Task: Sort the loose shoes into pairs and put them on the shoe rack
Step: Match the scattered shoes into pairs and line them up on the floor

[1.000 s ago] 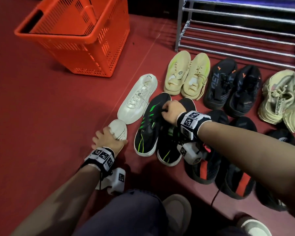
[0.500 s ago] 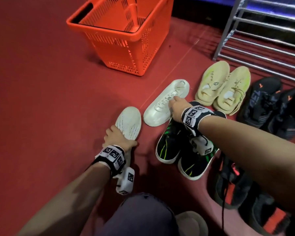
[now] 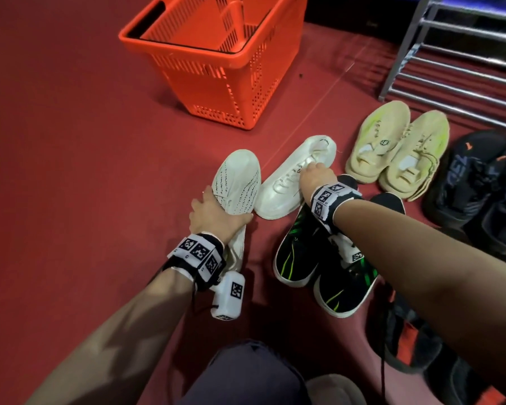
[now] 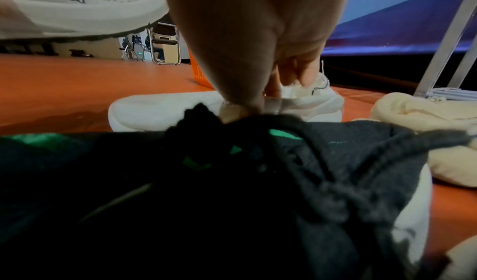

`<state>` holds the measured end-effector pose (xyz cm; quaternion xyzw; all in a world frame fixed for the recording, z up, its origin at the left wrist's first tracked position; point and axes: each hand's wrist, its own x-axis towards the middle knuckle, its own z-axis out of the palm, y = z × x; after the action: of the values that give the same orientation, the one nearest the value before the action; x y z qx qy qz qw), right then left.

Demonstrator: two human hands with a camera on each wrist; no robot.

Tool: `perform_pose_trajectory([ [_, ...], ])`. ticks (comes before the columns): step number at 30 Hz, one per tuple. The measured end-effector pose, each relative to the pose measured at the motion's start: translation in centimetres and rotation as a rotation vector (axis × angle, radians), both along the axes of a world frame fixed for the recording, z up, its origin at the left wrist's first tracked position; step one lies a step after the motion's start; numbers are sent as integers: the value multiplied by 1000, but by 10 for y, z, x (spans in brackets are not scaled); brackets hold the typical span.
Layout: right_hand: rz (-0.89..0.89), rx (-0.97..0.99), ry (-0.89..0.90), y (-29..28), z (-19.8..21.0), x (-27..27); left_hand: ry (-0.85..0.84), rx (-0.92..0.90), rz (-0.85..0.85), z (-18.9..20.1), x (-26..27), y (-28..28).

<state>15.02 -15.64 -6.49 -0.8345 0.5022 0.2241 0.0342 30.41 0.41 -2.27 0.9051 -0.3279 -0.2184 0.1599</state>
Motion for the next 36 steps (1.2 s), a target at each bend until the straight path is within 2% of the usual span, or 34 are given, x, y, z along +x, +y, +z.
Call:
perform_pose_trajectory([
  [4, 125, -66, 29, 0, -2, -3, 8, -50, 39, 2, 2, 1],
  [7, 175, -117, -34, 4, 3, -4, 12, -106, 63, 6, 2, -5],
  [11, 170, -241, -256, 5, 39, -12, 46, -201, 82, 17, -11, -22],
  [15, 141, -300, -477, 13, 84, -35, 137, -393, 134, 43, -30, -46],
  [17, 17, -306, -565, 22, 101, -52, 175, -468, 134, 57, -42, -55],
  [19, -201, -265, -614, 30, 108, -73, 199, -502, 106, 66, -55, -61],
  [22, -455, -175, -579, 47, 111, -119, 263, -491, 33, 72, -85, -65],
  [23, -511, -113, -565, 53, 106, -132, 284, -481, 15, 73, -94, -66],
  [26, -612, 261, -495, 81, 70, -157, 330, -403, -42, 70, -121, -64],
  [27, -669, 318, -587, 93, 50, -161, 336, -374, -62, 69, -129, -63],
  [30, -940, 441, -1151, 123, 14, -163, 349, -305, -97, 63, -144, -59],
  [31, -1031, 433, -1258, 125, 10, -165, 350, -289, -107, 61, -148, -58],
  [34, -1106, 208, -1291, 110, 27, -183, 364, -235, -157, 56, -164, -56],
  [36, -1135, 134, -1347, 101, 36, -201, 389, -190, -195, 54, -179, -57],
])
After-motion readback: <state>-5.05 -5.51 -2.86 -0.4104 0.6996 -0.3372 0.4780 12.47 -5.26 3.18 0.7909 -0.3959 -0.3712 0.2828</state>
